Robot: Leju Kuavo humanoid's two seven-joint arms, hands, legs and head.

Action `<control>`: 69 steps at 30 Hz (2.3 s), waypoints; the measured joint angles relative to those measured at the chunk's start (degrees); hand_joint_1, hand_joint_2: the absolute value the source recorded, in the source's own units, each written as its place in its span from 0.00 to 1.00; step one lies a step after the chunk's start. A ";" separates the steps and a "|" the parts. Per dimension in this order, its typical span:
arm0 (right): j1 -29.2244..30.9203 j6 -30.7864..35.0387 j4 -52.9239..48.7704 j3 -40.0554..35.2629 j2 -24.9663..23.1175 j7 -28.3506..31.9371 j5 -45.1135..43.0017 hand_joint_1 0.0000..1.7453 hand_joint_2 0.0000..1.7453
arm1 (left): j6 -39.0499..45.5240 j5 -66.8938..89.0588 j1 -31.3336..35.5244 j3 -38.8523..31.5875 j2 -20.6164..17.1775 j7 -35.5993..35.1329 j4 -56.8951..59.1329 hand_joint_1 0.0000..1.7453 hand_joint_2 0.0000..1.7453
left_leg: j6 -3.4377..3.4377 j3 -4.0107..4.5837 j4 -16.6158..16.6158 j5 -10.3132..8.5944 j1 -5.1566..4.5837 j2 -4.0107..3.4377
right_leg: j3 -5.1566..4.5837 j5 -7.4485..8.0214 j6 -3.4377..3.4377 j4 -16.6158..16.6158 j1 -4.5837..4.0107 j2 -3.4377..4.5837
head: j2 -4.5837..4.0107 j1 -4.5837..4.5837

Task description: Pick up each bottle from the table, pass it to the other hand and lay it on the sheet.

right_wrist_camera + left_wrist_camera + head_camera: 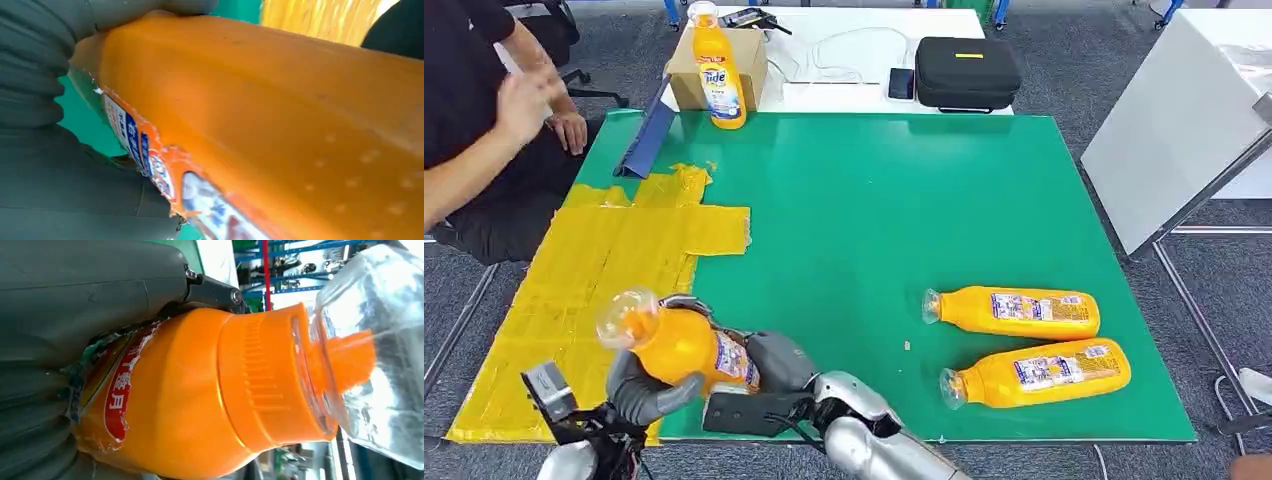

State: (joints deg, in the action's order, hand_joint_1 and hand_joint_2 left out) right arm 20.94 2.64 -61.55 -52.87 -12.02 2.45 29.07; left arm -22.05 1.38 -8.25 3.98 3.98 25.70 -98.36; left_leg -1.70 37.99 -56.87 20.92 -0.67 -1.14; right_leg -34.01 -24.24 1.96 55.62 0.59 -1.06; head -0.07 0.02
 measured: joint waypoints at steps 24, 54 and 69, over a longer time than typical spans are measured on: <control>-8.24 1.29 -34.46 20.30 13.61 -1.46 4.52 0.00 1.00 | 44.63 79.69 0.45 0.17 -4.80 -16.22 12.59 1.00 1.00 | -0.01 0.00 -0.01 0.01 -0.04 0.01 | 0.27 0.07 0.06 -0.01 0.02 0.00 | 0.00 -0.02; -34.52 -0.36 -48.47 31.62 34.64 -1.46 8.70 0.00 1.00 | 29.97 39.84 -1.15 -5.63 -3.06 1.00 13.92 0.00 0.00 | -0.18 -0.46 -0.02 0.44 -0.21 0.39 | 0.67 -0.31 0.39 -0.06 0.18 -0.17 | 0.00 0.02; -50.86 -8.19 -52.61 59.80 31.23 0.42 11.70 0.00 1.00 | 30.45 20.63 -6.46 -16.37 6.27 4.57 -6.43 0.00 0.00 | -0.20 -0.50 -0.02 0.61 -0.27 0.30 | 0.56 -0.45 0.43 -0.08 0.21 -0.09 | 0.00 0.04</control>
State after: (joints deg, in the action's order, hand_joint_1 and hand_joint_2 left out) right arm -29.91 -5.54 -114.16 6.93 19.21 2.86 40.77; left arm 8.39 22.01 -14.72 -12.39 10.25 30.27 -104.78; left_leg -1.90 37.50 -56.89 21.53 -0.94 -0.84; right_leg -33.45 -24.69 2.39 55.54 0.80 -1.15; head -0.07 0.06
